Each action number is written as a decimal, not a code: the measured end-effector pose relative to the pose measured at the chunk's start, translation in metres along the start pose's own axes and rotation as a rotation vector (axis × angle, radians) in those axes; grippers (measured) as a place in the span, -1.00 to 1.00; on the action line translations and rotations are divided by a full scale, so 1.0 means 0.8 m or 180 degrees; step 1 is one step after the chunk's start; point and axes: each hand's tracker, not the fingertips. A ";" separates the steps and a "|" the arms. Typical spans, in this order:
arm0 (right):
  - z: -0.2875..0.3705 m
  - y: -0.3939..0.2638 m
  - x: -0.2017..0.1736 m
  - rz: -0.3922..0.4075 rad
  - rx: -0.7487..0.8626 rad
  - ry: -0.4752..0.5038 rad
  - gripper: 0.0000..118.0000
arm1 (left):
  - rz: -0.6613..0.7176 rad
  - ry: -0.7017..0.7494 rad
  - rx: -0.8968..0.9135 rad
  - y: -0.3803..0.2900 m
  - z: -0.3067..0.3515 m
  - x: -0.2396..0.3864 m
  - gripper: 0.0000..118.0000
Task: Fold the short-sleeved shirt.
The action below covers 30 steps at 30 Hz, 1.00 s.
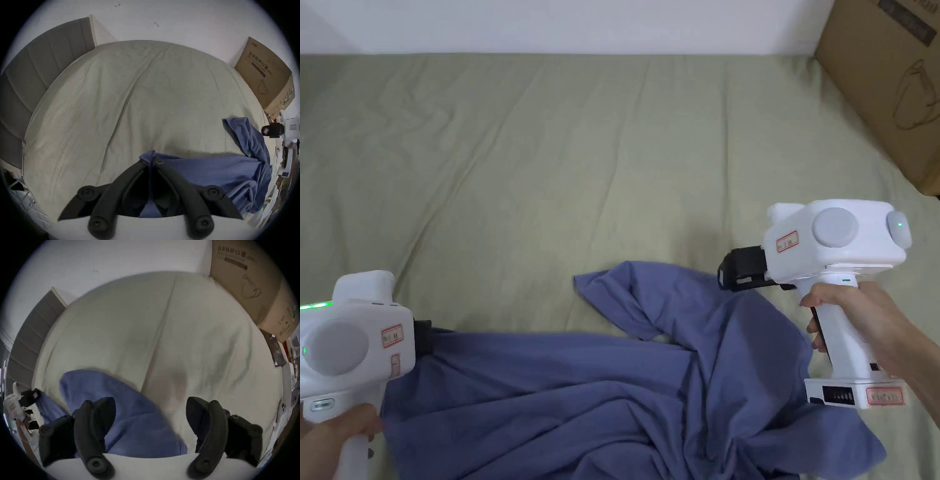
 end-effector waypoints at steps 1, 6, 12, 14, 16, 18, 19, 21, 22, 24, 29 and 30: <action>-0.011 -0.001 0.001 0.0001 -0.0066 -0.0019 0.41 | -0.0005 -0.0007 -0.0008 0.002 -0.001 0.000 -0.96; -0.014 -0.015 -0.019 0.0422 -0.0039 -0.0157 -0.47 | 0.0043 -0.0039 -0.0024 0.004 0.000 -0.004 -0.96; 0.016 -0.023 -0.042 0.0517 -0.0006 -0.0206 -1.00 | 0.0028 -0.0021 0.0020 0.008 0.021 -0.007 -0.96; 0.052 -0.020 -0.034 0.0239 0.0244 -0.0043 -1.00 | 0.0003 -0.0011 0.0096 0.014 0.042 -0.007 -0.96; 0.091 -0.015 -0.031 0.0187 0.0432 -0.0077 -1.00 | -0.0029 0.0021 0.0186 0.025 0.062 -0.009 -0.96; 0.135 -0.010 -0.025 0.0247 0.0626 -0.0198 -1.00 | -0.0056 0.0068 0.0369 0.038 0.089 -0.010 -0.96; 0.163 -0.006 -0.022 0.0238 0.0750 -0.0266 -1.00 | -0.0057 0.0114 0.0451 0.048 0.106 -0.010 -0.96; 0.214 0.001 -0.012 0.0158 0.0959 -0.0235 -1.00 | -0.0090 0.0125 0.0659 0.069 0.139 -0.012 -0.96; 0.243 0.002 -0.007 0.0109 0.1121 -0.0249 -1.00 | -0.0076 0.0171 0.0764 0.081 0.157 -0.014 -0.96; 0.296 0.002 0.002 -0.0020 0.1412 -0.0257 -1.00 | -0.0061 0.0212 0.0942 0.102 0.190 -0.015 -0.96; 0.403 0.013 0.021 -0.0148 0.1886 -0.0372 -1.00 | -0.0034 0.0193 0.1335 0.155 0.264 -0.010 -0.96; 0.417 0.015 0.024 -0.0186 0.1925 -0.0358 -1.00 | -0.0062 0.0246 0.1401 0.164 0.275 -0.008 -0.96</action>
